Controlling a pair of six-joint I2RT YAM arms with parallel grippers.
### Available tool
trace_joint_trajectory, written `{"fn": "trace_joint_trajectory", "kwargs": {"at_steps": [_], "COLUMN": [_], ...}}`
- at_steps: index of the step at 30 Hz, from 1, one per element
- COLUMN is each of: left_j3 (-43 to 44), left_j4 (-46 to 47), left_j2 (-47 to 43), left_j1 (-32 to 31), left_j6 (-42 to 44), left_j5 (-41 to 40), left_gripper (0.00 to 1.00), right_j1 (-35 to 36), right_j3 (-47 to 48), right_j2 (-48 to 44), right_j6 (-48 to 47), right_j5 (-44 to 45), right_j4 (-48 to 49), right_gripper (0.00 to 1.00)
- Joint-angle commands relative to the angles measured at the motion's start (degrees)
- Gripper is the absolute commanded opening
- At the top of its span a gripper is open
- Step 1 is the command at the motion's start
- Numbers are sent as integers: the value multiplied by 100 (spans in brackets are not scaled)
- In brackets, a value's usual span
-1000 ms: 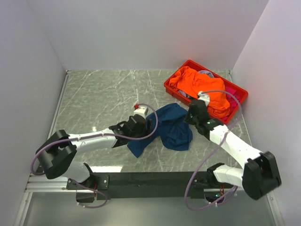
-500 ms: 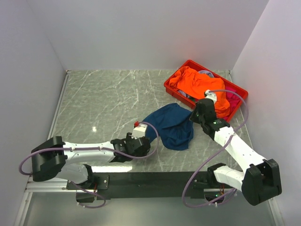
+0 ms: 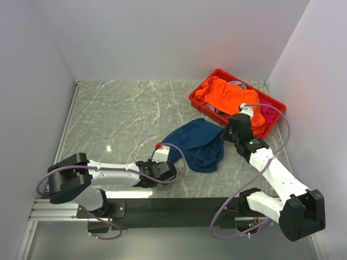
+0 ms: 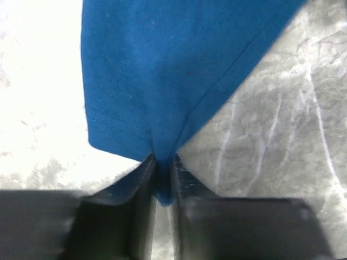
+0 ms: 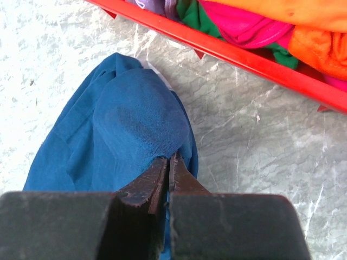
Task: Fold and stack the t-shirts
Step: Flatten the tshirt out
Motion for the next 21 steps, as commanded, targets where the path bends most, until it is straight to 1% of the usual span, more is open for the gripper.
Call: {"fn": "trace_joint_trajectory", "kwargs": {"at_steps": [1,2,3,5,6,8,9,10,11,12,13,14,15,17,18,19,21], "left_j3": [96,123,158,263,272,202,176,141,123,105,123,123,114,70,44,26,-105], "left_j4": [1,-68,-156,-349,-463,-404,-246,-175,-140,-113,-139,-157,-183,-245,-280,-332,-167], "left_j2": [122,96,70,-132,-254,-763,-983,-1438,-1668,-1871,-2256,-2434,-2731,-2979,-3076,-3216,-3296], "left_j1": [-25,-34,1,106,333,650,991,1169,1327,1659,1828,1995,2336,2663,2952,3050,3121], "left_j6": [-72,-107,-133,-212,-186,-46,172,270,367,550,622,692,823,973,1052,1010,1052], "left_j5": [-104,-269,-384,-700,-771,-772,-676,-641,-614,-596,-588,-561,-491,-438,-447,-525,-378], "left_gripper": [15,6,1,1,1,1,1,0,1,1,0,0,0,0,1,0,1], "right_j1": [-89,-89,-106,-141,-159,-194,-220,-247,-291,-326,-352,-396,-440,-502,-572,-598,-607], "right_j3": [218,218,201,192,174,165,157,165,174,209,218,227,210,183,183,183,209], "right_j2": [-202,-211,-220,-264,-290,-360,-395,-448,-457,-483,-527,-553,-580,-676,-677,-703,-686], "right_j6": [-100,-100,-100,-100,-100,-109,-126,-135,-162,-171,-179,-188,-197,-206,-206,-206,-214], "right_j5": [62,79,97,141,150,159,159,176,211,290,317,360,422,466,501,641,773], "right_j4": [-12,-20,-20,-55,-73,-108,-117,-135,-204,-240,-292,-336,-346,-363,-381,-398,-460], "right_gripper": [0,0,0,0,0,0,0,0,0,0,0,0,0,0,0,0,0]}}
